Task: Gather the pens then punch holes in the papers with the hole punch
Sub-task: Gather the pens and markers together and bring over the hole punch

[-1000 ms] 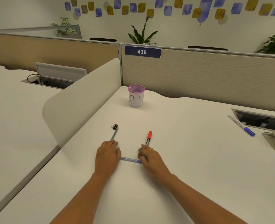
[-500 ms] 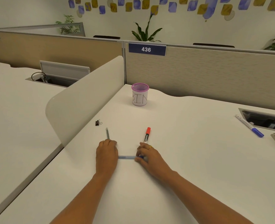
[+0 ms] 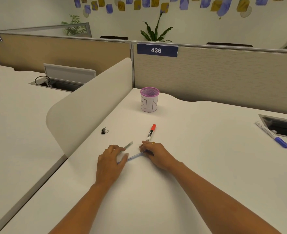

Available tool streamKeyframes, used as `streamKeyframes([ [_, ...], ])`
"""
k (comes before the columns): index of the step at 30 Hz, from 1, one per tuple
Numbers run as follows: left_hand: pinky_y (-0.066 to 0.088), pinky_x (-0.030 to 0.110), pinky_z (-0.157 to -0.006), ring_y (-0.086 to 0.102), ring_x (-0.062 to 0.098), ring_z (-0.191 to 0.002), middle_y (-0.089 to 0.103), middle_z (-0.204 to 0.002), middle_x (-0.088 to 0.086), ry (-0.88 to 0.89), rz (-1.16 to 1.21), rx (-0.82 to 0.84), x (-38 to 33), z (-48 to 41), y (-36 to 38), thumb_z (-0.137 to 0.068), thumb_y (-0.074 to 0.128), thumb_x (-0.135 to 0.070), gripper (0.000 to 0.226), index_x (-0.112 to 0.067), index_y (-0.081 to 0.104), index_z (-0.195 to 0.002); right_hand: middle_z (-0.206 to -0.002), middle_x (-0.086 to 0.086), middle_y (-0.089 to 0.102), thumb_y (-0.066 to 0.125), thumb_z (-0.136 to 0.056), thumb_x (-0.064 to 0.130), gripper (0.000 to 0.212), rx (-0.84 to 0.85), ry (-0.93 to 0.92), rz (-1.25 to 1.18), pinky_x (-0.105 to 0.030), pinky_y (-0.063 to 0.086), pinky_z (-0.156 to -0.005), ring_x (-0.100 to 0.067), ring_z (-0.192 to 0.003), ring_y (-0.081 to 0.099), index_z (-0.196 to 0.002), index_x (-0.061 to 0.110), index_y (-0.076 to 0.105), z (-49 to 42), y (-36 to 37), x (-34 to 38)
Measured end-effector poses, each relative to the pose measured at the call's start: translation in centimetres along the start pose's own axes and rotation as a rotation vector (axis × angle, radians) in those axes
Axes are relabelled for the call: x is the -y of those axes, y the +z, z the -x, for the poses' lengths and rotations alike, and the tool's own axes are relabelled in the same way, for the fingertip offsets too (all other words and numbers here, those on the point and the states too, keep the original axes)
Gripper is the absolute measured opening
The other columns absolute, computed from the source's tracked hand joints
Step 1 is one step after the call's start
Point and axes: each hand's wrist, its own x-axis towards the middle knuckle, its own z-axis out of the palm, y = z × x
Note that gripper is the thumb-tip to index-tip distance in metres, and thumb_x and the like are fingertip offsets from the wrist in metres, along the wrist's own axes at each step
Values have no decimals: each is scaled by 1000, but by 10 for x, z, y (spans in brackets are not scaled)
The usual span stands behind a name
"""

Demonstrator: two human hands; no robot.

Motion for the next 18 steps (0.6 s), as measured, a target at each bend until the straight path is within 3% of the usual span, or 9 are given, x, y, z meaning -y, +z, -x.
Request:
streamKeyframes([
  [3, 40, 34, -77, 60, 17, -93, 63, -104, -4, 122, -133, 62, 3, 1, 3, -76, 59, -49, 38, -25, 70, -102, -112, -15, 66, 51, -90, -2, 16, -14, 3, -10, -21, 36, -101, -22, -130, 47, -100, -4, 63, -8, 2, 2],
  [7, 42, 36, -74, 61, 27, -94, 65, -103, 2, 147, -189, 47, 3, -1, 5, -84, 65, -23, 19, -19, 71, -101, -115, -12, 65, 55, -90, 4, 15, -95, 44, -11, -10, 30, -96, -19, -131, 45, -102, 0, 62, -6, 5, 1],
  [10, 45, 39, -67, 62, 34, -86, 68, -97, 10, 96, -220, -37, 1, -5, 7, -83, 65, -9, 17, -11, 73, -98, -120, -11, 61, 51, -92, 4, 18, -136, 60, 18, -14, 32, -99, -17, -131, 44, -106, 0, 61, 1, 9, 2],
  [13, 41, 38, -71, 57, 33, -96, 65, -108, 9, -16, -264, -41, -1, -12, 12, -90, 55, -14, 23, -14, 69, -109, -120, -12, 61, 48, -92, 2, 21, -170, 40, 51, -22, 36, -102, -18, -130, 45, -108, -1, 62, 8, 18, 11],
  [18, 42, 40, -72, 58, 32, -99, 66, -110, 8, -35, -294, -119, -6, -22, 14, -90, 56, -24, 25, -18, 67, -112, -122, -8, 61, 52, -91, 9, 22, -129, -50, 47, -18, 33, -102, -17, -127, 48, -111, 5, 61, 15, 39, 30],
])
